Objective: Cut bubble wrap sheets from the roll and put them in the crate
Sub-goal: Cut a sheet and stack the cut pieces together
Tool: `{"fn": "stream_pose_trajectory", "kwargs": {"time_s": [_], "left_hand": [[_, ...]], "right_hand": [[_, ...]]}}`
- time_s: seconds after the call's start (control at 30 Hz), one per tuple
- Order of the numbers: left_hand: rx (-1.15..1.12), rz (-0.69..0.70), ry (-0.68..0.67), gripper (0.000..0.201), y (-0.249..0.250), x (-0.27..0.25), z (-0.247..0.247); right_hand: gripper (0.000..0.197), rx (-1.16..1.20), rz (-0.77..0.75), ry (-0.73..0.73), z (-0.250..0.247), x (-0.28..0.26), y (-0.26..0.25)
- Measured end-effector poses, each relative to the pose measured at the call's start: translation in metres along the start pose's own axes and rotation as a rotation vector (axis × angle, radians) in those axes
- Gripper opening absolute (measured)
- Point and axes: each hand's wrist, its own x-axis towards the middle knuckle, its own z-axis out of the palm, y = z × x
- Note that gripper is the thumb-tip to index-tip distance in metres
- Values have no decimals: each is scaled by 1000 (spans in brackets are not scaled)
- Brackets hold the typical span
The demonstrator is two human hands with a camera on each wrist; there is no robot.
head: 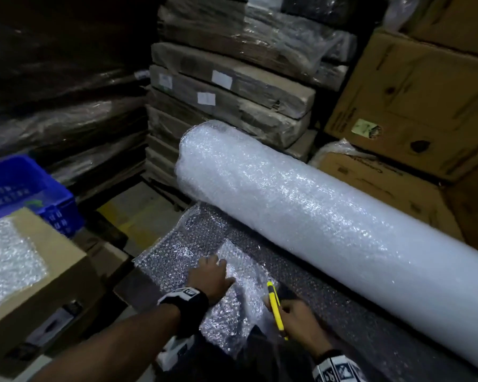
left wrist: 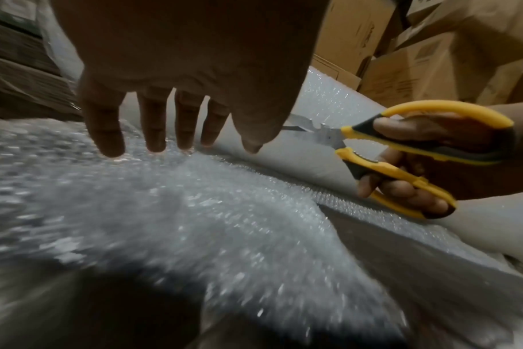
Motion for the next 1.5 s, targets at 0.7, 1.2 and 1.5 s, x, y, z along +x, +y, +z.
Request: {"fn": "stream_pose_trajectory", "kwargs": {"time_s": [0.7, 1.2, 1.5], "left_hand": [[325, 271, -7, 46, -195, -84, -29], [500, 936, 14, 32, -214, 11, -29], [547, 1026, 17, 31, -212, 22, -27]], "right_hand": [[70, 555, 139, 341, 191, -134, -111], [56, 1111, 503, 407, 296, -108, -208], [63, 1061, 573, 433, 318, -87, -225]]}}
